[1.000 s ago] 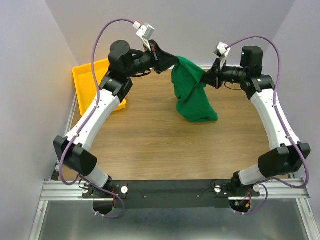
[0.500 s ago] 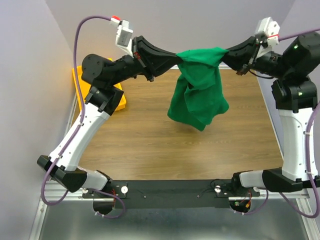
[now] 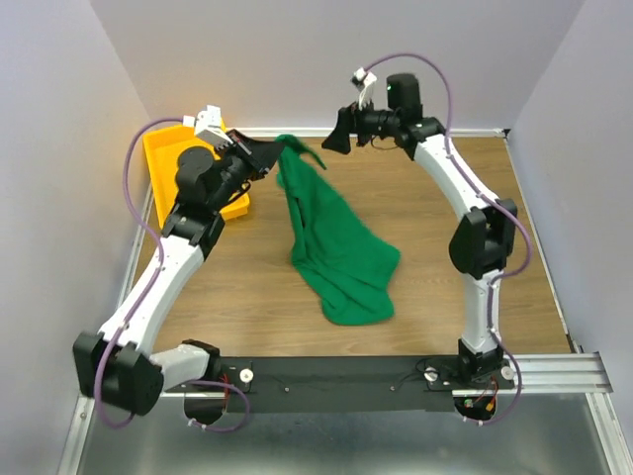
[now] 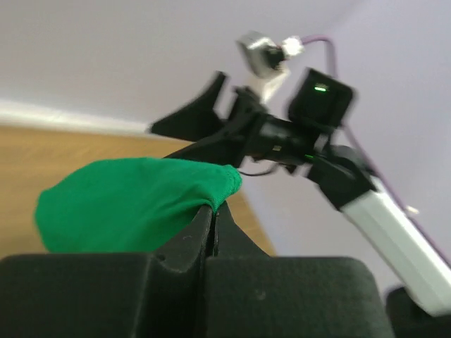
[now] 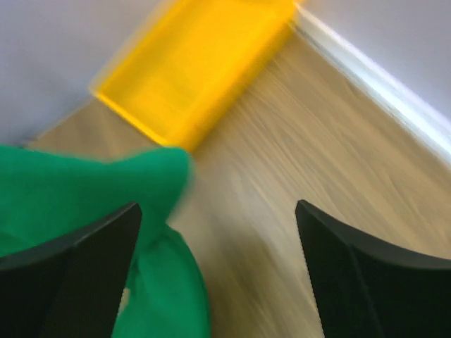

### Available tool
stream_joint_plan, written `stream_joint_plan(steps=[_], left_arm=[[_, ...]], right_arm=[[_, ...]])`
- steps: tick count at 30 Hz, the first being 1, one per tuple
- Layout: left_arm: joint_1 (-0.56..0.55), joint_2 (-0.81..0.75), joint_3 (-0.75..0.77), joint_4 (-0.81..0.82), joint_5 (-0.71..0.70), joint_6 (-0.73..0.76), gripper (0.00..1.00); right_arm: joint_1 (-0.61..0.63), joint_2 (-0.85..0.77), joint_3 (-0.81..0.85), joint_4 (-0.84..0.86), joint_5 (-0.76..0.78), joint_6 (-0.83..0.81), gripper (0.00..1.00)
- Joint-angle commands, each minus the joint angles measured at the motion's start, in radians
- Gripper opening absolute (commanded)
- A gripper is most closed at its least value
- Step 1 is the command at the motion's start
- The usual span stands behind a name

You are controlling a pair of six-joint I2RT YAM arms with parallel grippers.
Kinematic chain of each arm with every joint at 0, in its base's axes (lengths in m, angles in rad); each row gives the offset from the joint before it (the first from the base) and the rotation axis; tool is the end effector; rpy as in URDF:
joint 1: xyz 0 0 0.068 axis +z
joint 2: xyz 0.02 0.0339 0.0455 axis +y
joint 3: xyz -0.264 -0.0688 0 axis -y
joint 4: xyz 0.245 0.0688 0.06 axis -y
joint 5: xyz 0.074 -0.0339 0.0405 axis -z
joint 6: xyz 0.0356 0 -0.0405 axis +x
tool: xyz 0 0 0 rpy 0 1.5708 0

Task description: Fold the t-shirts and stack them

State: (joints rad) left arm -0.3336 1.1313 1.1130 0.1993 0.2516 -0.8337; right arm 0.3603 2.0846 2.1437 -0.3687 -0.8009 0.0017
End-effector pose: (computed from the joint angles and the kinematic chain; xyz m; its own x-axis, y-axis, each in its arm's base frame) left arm 0.2432 -0.0937 0.4274 -0.2918 -0.6578 -0.6943 0.4946 0.5175 -0.6982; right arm 0.4447 0.1949 0.3877 -0.2866 -0.1067 -0.9521 -0.8849 0.4105 0.2204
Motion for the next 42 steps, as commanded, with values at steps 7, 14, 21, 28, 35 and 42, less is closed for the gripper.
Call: stream_joint_plan(steps=[7, 14, 21, 28, 35, 42], left_arm=[[0.074, 0.324, 0.05, -0.041, -0.055, 0.088, 0.0], [0.084, 0.361, 0.081, -0.061, 0.021, 0.119, 0.0], [0.096, 0.251, -0.024, -0.066, 0.017, 0.111, 0.0], [0.105, 0.165, -0.108, -0.061, 0.014, 0.091, 0.0], [0.116, 0.139, -0.148, -0.054, 0.029, 0.084, 0.0], [0.126, 0.131, -0.156, -0.052, 0.037, 0.087, 0.0]], right_arm=[[-0.072, -0.259, -0.367, -0.213, -0.079, -0.392, 1.0], [0.204, -0.508, -0.875, -0.314, 0.205, -0.797, 0.97], [0.285, -0.439, -0.912, -0.256, 0.414, -0.698, 0.79], [0.298, -0.354, -0.939, -0.214, 0.588, -0.654, 0.69], [0.298, -0.324, -0.989, -0.191, 0.634, -0.635, 0.66], [0.298, -0.294, -0.989, -0.176, 0.657, -0.583, 0.55]])
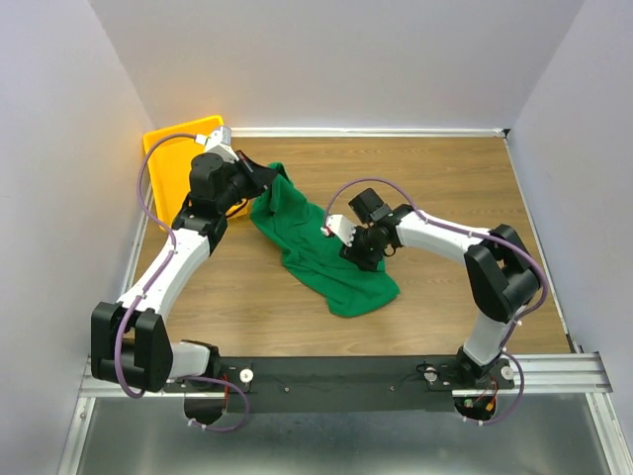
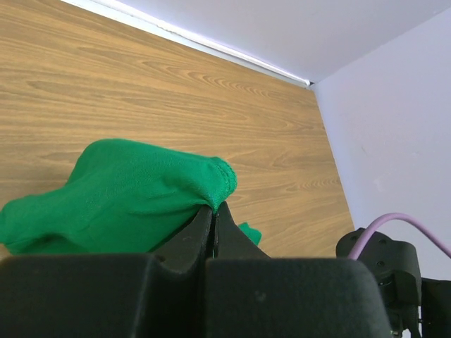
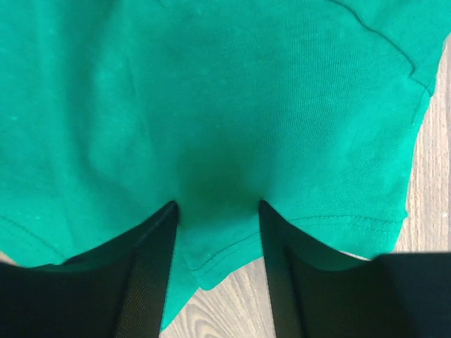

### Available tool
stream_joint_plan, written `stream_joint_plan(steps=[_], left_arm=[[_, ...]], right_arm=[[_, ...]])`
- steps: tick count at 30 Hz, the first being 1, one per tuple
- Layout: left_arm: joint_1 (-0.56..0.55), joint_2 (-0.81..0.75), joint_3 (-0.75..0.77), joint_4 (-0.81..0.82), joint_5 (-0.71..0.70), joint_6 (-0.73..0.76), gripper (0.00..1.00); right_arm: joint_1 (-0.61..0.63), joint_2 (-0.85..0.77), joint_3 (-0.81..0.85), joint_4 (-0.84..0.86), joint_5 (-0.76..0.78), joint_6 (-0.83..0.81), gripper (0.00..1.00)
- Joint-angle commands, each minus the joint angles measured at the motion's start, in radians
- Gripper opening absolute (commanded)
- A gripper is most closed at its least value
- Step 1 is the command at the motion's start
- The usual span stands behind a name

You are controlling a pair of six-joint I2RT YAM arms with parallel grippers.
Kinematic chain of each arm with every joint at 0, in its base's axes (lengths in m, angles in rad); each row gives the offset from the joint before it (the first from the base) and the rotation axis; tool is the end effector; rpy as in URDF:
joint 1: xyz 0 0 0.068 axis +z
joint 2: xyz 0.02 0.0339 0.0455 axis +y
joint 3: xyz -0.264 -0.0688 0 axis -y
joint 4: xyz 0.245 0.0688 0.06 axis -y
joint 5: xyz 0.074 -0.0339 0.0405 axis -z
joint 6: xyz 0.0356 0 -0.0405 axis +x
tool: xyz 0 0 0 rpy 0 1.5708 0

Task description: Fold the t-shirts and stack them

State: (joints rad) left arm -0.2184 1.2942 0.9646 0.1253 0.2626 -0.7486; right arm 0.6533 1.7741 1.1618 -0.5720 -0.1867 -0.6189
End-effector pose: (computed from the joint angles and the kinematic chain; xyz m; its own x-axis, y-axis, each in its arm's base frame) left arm 0.2960 -0.0752 0.3229 -0.4564 -0.5720 -0.6816 0.2003 0.6803 -0.7050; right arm 0.2734 0.2176 0.1794 -0.2204 -0.8866 -0.4068 -0.9584 0.2743 -0.0786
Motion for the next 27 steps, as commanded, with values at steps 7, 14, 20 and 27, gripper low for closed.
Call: stream_joint_plan(steps=[7, 14, 20, 27], left_arm=[[0.016, -0.039, -0.01, 0.022, 0.032, 0.002, 0.0], [0.019, -0.044, -0.01, 0.022, 0.041, 0.005, 0.0], [0.019, -0.053, 0.003, 0.008, 0.056, 0.028, 0.0], [0.04, -0.035, 0.043, -0.026, -0.006, 0.015, 0.0]], right_arm=[[0.005, -0.056, 0.001, 0.026, 0.072, 0.056, 0.34], [0.006, -0.14, 0.002, 0.023, 0.062, 0.087, 0.11], [0.0, -0.157, 0.047, 0.015, 0.107, 0.07, 0.01], [-0.23, 0.075, 0.58, 0.056, 0.101, 0.042, 0.01]])
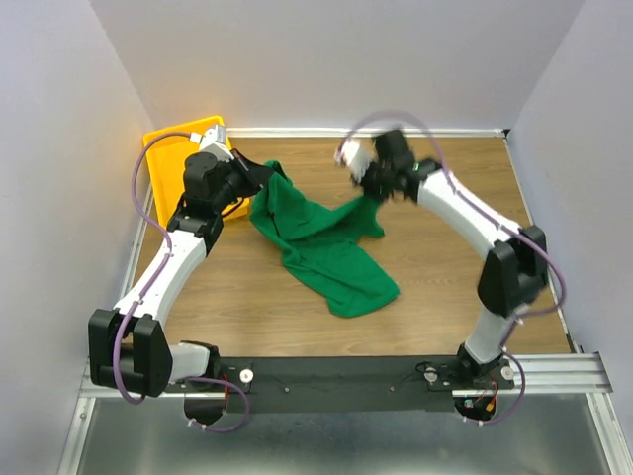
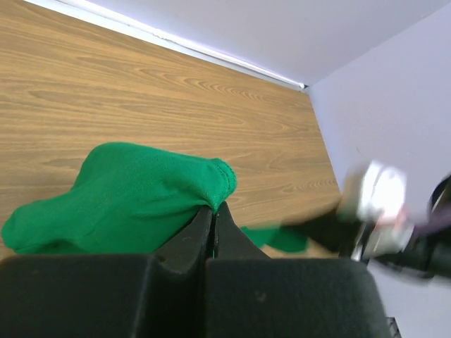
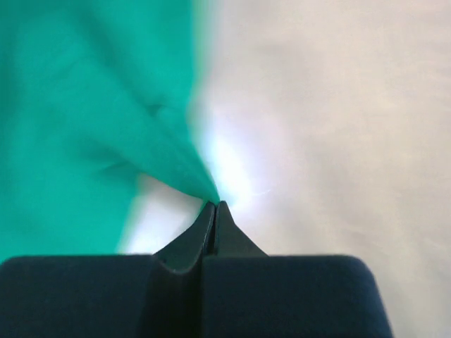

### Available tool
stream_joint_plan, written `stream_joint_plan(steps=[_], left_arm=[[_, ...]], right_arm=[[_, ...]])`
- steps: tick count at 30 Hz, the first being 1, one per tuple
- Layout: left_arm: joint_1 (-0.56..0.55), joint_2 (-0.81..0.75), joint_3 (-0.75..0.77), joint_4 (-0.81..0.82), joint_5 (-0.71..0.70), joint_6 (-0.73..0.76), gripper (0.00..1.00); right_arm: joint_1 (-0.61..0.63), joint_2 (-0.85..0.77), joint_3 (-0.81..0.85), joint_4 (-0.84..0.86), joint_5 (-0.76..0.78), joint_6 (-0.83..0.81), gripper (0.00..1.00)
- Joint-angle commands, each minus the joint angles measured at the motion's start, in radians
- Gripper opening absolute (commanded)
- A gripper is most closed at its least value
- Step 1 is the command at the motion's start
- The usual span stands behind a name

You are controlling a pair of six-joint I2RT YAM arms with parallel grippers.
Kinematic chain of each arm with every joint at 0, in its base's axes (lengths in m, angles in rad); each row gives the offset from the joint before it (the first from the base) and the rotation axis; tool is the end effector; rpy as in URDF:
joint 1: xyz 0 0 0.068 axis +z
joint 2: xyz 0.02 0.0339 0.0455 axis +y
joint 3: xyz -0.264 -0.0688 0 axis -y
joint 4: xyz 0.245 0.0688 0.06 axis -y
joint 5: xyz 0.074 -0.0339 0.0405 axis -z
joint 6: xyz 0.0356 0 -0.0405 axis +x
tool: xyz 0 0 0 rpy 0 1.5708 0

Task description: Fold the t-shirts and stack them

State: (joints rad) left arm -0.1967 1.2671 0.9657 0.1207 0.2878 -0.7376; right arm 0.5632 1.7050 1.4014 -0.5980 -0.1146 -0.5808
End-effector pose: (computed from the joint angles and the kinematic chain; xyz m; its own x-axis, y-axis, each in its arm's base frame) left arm 0.2914 -0.0684 0.3306 -0.4406 -0.5697 -0.6937 0.2228 0.6792 -0.6993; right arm 0.3148 0.2036 0.2734 -0.2305 -0.7902 -0.5678 -0.8575 0.4408 -0.2654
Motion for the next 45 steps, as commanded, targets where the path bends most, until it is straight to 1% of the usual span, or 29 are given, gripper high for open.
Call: stream_joint_plan(steps=[1, 2, 3, 5, 6, 7, 8, 9, 10, 11, 12, 13, 14, 16, 17, 18, 19, 20, 21, 22, 23, 25, 26, 28, 30, 35, 39, 43, 45], left_arm=[[0.02, 0.001, 0.053, -0.032, -0.05, 0.0, 0.0], [0.025, 0.011, 0.062, -0.03, -0.076, -0.011, 0.0], [0.028, 0.032, 0.079, -0.029, -0.085, -0.017, 0.0], [0.031, 0.054, 0.094, -0.01, -0.093, -0.031, 0.0], [0.031, 0.076, 0.116, -0.006, -0.088, -0.035, 0.0], [0.034, 0.087, 0.128, 0.0, -0.07, -0.039, 0.0], [0.034, 0.097, 0.139, 0.003, -0.064, -0.042, 0.0], [0.036, 0.11, 0.159, 0.004, -0.062, -0.039, 0.03], [0.036, 0.115, 0.166, 0.004, -0.061, -0.039, 0.09], [0.039, 0.12, 0.172, 0.004, -0.058, -0.037, 0.14], [0.042, 0.127, 0.176, 0.004, -0.056, -0.039, 0.21], [0.043, 0.13, 0.176, -0.001, -0.055, -0.042, 0.35], [0.046, 0.132, 0.173, -0.006, -0.05, -0.043, 0.42], [0.049, 0.133, 0.157, -0.016, -0.049, -0.036, 0.55], [0.051, 0.132, 0.154, -0.019, -0.045, -0.029, 0.56], [0.052, 0.12, 0.142, -0.023, -0.042, -0.02, 0.58], [0.054, 0.111, 0.137, -0.032, -0.044, -0.003, 0.59], [0.054, 0.101, 0.136, -0.039, -0.055, 0.032, 0.59], [0.054, 0.077, 0.143, -0.064, -0.073, 0.091, 0.6], [0.054, 0.063, 0.149, -0.081, -0.073, 0.092, 0.6], [0.054, 0.039, 0.162, -0.099, -0.088, 0.154, 0.61], [0.054, 0.015, 0.169, -0.119, -0.093, 0.21, 0.61], [0.054, 0.005, 0.171, -0.166, -0.096, 0.234, 0.61], [0.054, -0.032, 0.16, -0.211, -0.093, 0.286, 0.61], [0.054, -0.081, 0.139, -0.225, -0.093, 0.3, 0.62], [0.056, -0.201, 0.027, -0.222, -0.113, 0.282, 0.64], [0.057, -0.29, -0.038, -0.211, -0.124, 0.267, 0.65], [0.057, -0.313, -0.05, -0.214, -0.116, 0.273, 0.66], [0.057, -0.311, -0.05, -0.216, -0.098, 0.279, 0.66]], right_arm=[[-0.17, 0.206, 0.452, 0.092, 0.041, 0.039, 0.01], [-0.221, 0.267, 0.564, 0.104, 0.102, 0.138, 0.0], [-0.238, 0.412, 0.82, 0.101, 0.134, 0.183, 0.01], [-0.258, 0.531, 1.015, 0.099, 0.221, 0.261, 0.01], [-0.255, 0.56, 1.057, 0.101, 0.219, 0.272, 0.15], [-0.252, 0.559, 1.036, 0.102, 0.186, 0.292, 0.54], [-0.252, 0.544, 1.003, 0.102, 0.165, 0.302, 0.67], [-0.252, 0.523, 0.957, 0.102, 0.144, 0.302, 0.77], [-0.252, 0.486, 0.894, 0.101, 0.119, 0.3, 0.86], [-0.259, 0.417, 0.774, 0.101, 0.039, 0.294, 0.99], [-0.27, 0.368, 0.69, 0.099, -0.029, 0.285, 1.0], [-0.278, 0.32, 0.612, 0.093, -0.118, 0.265, 1.0], [-0.292, 0.201, 0.421, 0.09, -0.289, 0.199, 1.0], [-0.293, 0.087, 0.249, 0.08, -0.46, 0.119, 1.0], [-0.293, 0.032, 0.163, 0.026, -0.625, 0.029, 1.0], [-0.293, -0.038, 0.051, -0.03, -0.711, -0.037, 1.0], [-0.292, -0.063, -0.002, -0.101, -0.788, -0.101, 1.0], [-0.274, -0.074, -0.036, -0.241, -0.854, -0.214, 1.0], [-0.228, -0.09, -0.101, -0.34, -0.818, -0.293, 0.99], [-0.227, -0.099, -0.139, -0.341, -0.818, -0.294, 0.99], [-0.16, -0.111, -0.221, -0.37, -0.727, -0.332, 0.94], [-0.096, -0.174, -0.295, -0.356, -0.634, -0.35, 0.93], [-0.042, -0.2, -0.329, -0.318, -0.564, -0.346, 0.93], [0.022, -0.241, -0.384, -0.251, -0.505, -0.306, 0.93], [0.053, -0.231, -0.401, -0.217, -0.418, -0.26, 0.93], [0.157, -0.142, -0.452, -0.08, -0.206, -0.188, 0.81], [0.199, -0.093, -0.473, -0.025, -0.1, -0.165, 0.7], [0.202, -0.093, -0.51, 0.001, -0.05, -0.165, 0.65], [0.202, -0.108, -0.533, 0.007, -0.03, -0.163, 0.54]])
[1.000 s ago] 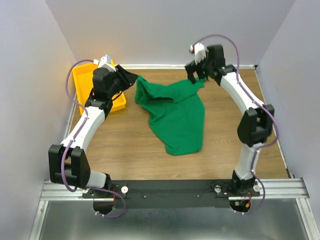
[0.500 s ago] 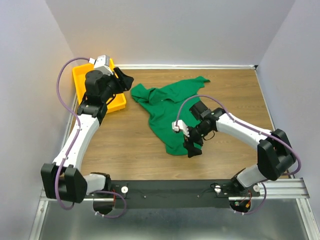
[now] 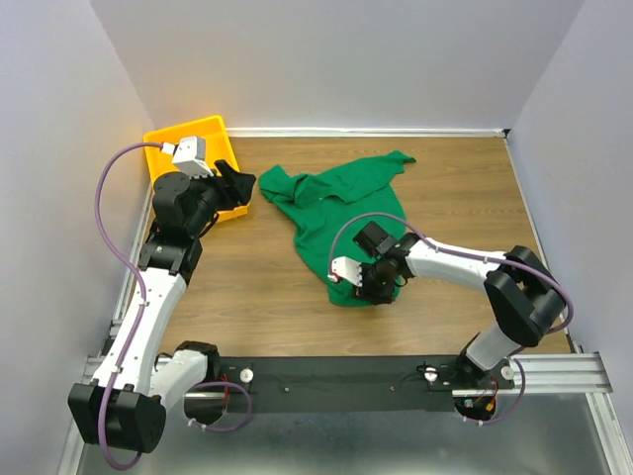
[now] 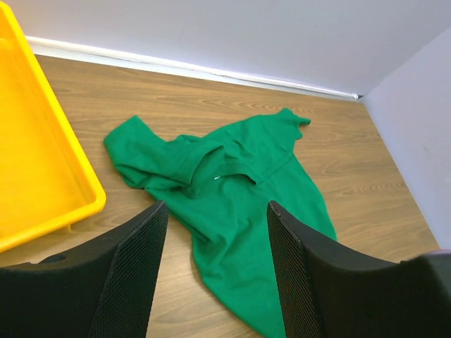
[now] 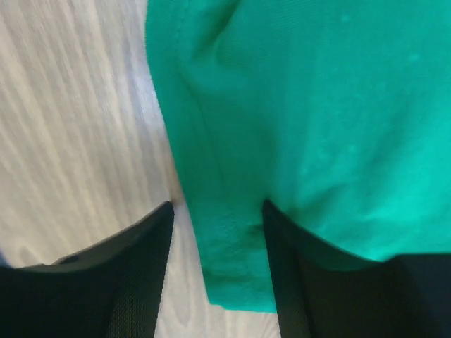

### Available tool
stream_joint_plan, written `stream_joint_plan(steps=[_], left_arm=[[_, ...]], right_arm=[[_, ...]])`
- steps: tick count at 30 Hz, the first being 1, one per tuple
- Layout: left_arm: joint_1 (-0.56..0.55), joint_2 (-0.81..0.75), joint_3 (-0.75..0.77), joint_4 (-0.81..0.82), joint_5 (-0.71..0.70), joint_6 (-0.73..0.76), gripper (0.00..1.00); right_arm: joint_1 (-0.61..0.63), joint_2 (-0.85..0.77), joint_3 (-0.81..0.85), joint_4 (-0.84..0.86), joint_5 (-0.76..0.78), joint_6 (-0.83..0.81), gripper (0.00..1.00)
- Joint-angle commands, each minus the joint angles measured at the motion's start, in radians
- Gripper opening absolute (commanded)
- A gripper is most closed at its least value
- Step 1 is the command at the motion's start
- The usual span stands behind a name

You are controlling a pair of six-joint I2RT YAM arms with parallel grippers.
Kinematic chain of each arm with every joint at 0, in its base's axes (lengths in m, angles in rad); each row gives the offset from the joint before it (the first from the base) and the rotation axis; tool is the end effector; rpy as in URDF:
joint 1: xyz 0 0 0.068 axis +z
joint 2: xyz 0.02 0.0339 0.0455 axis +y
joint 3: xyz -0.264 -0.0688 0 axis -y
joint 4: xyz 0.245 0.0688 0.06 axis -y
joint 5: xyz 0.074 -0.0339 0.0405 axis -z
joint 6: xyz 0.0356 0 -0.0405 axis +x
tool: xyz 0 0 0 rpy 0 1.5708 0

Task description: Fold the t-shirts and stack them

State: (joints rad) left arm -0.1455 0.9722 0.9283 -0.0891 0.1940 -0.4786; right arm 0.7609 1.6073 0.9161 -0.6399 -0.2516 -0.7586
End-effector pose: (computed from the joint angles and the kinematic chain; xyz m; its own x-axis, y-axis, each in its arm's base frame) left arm 0.2232 -0.0396 0.3663 -0.2691 -0.4173 -0.8680 0.2337 0.8460 -0.4792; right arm 0.1984 0.2012 0.1620 -0.0217 -0.9407 -0.3387 -0.9998 0.0187 0.0122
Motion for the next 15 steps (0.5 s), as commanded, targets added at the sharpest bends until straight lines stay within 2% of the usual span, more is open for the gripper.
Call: stream_joint_plan(steps=[1, 2, 6, 7, 8, 9, 11, 12, 13, 15], left_arm=[[0.006, -0.013, -0.011, -0.001, 0.004, 0.021, 0.66], [0.006, -0.012, -0.011, 0.0, 0.015, 0.023, 0.66], [0.006, -0.007, -0.009, 0.02, 0.042, 0.024, 0.66], [0.006, 0.0, -0.002, 0.025, 0.051, 0.031, 0.66], [0.006, 0.005, 0.003, 0.028, 0.077, 0.034, 0.66], [0.006, 0.011, 0.006, 0.034, 0.094, 0.038, 0.66], [0.006, 0.039, 0.012, 0.049, 0.156, 0.052, 0.66], [0.004, 0.061, 0.012, 0.055, 0.176, 0.054, 0.66], [0.004, 0.074, 0.01, 0.074, 0.197, 0.057, 0.66], [-0.008, 0.127, 0.018, 0.084, 0.252, 0.058, 0.66]], right_arm=[[0.006, -0.017, -0.057, 0.051, 0.11, 0.016, 0.48], [0.005, -0.029, -0.068, 0.048, 0.118, 0.018, 0.37], [0.005, -0.127, -0.138, -0.003, 0.155, -0.001, 0.14], [0.003, -0.164, -0.158, -0.032, 0.176, -0.019, 0.1], [-0.003, -0.206, -0.178, -0.128, 0.208, -0.036, 0.0], [-0.03, -0.227, -0.196, -0.173, 0.274, -0.072, 0.01], [-0.167, -0.295, -0.229, -0.269, 0.325, -0.145, 0.01], [-0.234, -0.408, -0.249, -0.288, 0.359, -0.254, 0.01], [-0.364, -0.461, -0.25, -0.297, 0.376, -0.312, 0.0], [-0.48, -0.573, -0.215, -0.316, 0.406, -0.449, 0.01]])
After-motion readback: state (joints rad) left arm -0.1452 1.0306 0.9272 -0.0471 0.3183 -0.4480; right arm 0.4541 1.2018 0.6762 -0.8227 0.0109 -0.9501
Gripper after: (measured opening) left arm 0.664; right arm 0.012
